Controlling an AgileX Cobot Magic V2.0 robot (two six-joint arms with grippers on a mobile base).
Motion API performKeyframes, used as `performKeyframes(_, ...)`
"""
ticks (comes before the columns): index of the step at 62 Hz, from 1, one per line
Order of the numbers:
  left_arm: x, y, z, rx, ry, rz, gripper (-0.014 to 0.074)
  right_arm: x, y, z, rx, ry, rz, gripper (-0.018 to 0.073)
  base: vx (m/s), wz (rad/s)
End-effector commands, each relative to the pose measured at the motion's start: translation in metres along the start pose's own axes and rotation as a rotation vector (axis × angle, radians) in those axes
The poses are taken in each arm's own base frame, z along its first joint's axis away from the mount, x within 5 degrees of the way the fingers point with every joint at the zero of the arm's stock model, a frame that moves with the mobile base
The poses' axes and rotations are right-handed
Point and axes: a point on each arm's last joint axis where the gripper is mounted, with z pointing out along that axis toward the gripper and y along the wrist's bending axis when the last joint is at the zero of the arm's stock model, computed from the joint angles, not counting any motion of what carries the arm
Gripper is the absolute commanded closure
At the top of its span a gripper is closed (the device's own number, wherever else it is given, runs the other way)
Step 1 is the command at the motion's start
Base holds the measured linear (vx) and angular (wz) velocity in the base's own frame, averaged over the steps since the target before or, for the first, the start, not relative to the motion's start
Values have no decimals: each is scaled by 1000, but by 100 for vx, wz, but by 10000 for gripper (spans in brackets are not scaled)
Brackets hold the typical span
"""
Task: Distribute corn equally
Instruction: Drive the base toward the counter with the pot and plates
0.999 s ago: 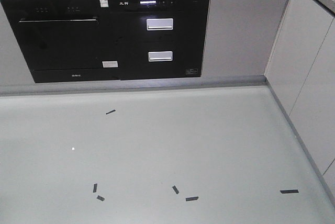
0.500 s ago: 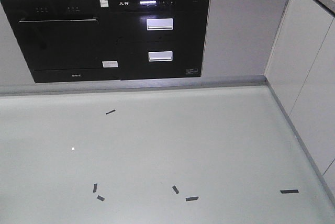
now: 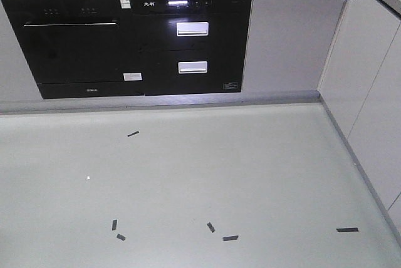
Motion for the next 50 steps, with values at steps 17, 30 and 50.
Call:
performKeyframes(17,-7,0,-2,7,-88,-12,603,-4,0,0,8,-69,-13,564,2,0)
performKeyframes(30,-7,0,-2,7,-88,-12,603,-4,0,0,8,-69,-13,564,6,3)
performKeyframes(50,-7,0,-2,7,-88,-12,603,-4,0,0,8,-69,-13,564,12,2)
